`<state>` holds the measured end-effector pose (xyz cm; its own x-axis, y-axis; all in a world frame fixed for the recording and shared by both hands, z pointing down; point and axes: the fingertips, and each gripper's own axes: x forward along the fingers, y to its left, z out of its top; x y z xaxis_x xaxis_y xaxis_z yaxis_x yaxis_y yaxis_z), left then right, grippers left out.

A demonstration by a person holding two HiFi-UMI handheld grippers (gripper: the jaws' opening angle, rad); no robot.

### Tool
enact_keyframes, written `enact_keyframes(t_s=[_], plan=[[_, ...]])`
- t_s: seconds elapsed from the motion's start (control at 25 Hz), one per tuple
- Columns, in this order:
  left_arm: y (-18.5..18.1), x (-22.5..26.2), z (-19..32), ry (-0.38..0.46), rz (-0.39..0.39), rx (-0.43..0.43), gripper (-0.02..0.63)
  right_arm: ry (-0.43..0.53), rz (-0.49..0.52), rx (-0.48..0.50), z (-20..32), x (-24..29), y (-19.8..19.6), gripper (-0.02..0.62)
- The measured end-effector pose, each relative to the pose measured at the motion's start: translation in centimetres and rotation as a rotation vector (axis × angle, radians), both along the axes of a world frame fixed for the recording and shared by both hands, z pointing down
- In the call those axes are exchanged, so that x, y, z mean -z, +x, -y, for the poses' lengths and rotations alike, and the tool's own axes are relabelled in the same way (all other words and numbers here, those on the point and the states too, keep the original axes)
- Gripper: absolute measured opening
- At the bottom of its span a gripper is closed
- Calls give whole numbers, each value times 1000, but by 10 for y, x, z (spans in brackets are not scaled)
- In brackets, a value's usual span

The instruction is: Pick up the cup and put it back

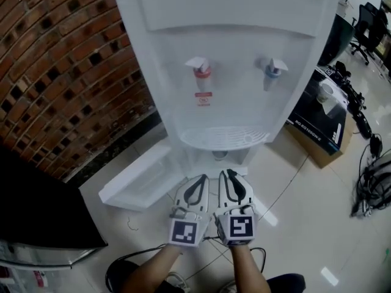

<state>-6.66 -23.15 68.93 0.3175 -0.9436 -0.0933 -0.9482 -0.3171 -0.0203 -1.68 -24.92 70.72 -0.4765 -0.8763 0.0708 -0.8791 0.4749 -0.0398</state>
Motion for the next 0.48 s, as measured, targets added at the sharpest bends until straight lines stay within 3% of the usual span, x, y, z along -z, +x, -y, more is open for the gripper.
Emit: enact_keyframes(t_s=[0.24, 0.48], plan=[[12, 52, -19, 77, -4, -27, -9, 3, -44, -12, -28, 44, 10, 21], [15, 69, -29, 93, -17, -39, -9, 26, -55, -3, -38, 68, 7, 5]])
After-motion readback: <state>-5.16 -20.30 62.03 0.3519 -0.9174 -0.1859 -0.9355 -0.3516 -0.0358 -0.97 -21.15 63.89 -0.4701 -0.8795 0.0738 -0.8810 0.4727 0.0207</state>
